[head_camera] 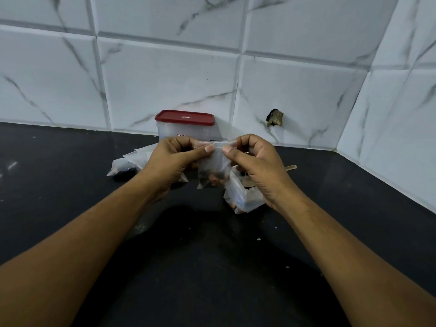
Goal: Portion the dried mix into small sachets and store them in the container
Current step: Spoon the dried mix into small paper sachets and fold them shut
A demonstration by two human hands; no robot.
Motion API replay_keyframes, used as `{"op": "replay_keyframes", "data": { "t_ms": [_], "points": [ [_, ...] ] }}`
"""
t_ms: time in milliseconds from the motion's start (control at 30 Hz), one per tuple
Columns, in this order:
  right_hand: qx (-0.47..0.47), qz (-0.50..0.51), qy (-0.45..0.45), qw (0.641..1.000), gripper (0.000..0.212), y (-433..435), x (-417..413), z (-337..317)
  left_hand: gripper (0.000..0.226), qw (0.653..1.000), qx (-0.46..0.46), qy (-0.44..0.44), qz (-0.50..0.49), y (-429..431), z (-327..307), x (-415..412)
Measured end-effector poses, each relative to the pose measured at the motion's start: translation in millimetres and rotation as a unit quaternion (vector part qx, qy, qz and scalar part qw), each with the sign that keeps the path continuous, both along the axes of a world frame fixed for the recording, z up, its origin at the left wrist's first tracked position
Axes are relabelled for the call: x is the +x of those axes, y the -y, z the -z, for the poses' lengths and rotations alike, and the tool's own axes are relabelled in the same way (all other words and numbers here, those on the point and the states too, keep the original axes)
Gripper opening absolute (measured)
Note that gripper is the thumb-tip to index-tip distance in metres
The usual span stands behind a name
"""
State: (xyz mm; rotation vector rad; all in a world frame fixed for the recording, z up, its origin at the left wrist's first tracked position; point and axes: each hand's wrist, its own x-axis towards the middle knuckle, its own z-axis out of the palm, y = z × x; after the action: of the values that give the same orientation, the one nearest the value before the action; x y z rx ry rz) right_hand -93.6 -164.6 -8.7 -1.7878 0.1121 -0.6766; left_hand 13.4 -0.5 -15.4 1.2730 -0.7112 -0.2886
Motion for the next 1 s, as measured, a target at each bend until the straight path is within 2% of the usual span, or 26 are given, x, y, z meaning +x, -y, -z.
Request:
{"op": "replay_keyframes", "data": {
  "t_ms": [67,167,267,400,567,667,767,867,1000],
  "points": [
    [-0.008,-0.009,-0.007,1.0,0.018,-0.6,1.3,2.0,0.018,1.0,0.009,0.014,0.005,-0.3,-0.3,-0.3],
    [-0.022,-0.011,-0.007,1.0,0.009,-0.6,3.3,4.9,0.034,0.999,0.023,0.029,0.004,0.6,1.0,-1.0],
    [-0.013,-0.01,-0.001,1.0,0.002,0.8,4.4,5.3,0.027,0.999,0.026,0.028,0.007,1.3,1.0,-1.9],
    [-0.007,-0.002,0.009,1.0,0.003,-0.7,3.6,1.6,0.024,0.999,0.017,0.027,0.002,1.8,0.4,-1.5],
    [0.017,0.032,0.017,0.999,0.018,0.7,3.3,-2.0,0.021,1.0,-0.007,0.011,-0.014,1.0,-0.2,2.4],
    [0.018,0.025,0.013,0.999,0.01,5.1,1.5,-5.1,0.016,1.0,-0.015,0.003,-0.007,-0.5,-0.9,4.9],
    [0.008,0.02,0.014,1.0,0.002,10.8,-0.6,-7.2,0.011,1.0,-0.01,0.017,-0.012,-2.1,-2.6,6.7],
    [-0.005,0.02,0.024,0.999,0.006,11.5,0.2,-5.0,0.019,0.999,0.006,0.043,-0.024,-1.9,-0.6,9.2],
    [-0.066,0.044,0.033,0.996,0.009,10.6,1.6,0.9,0.013,0.996,0.037,0.075,-0.038,-2.2,0.4,13.9]
  ]
}}
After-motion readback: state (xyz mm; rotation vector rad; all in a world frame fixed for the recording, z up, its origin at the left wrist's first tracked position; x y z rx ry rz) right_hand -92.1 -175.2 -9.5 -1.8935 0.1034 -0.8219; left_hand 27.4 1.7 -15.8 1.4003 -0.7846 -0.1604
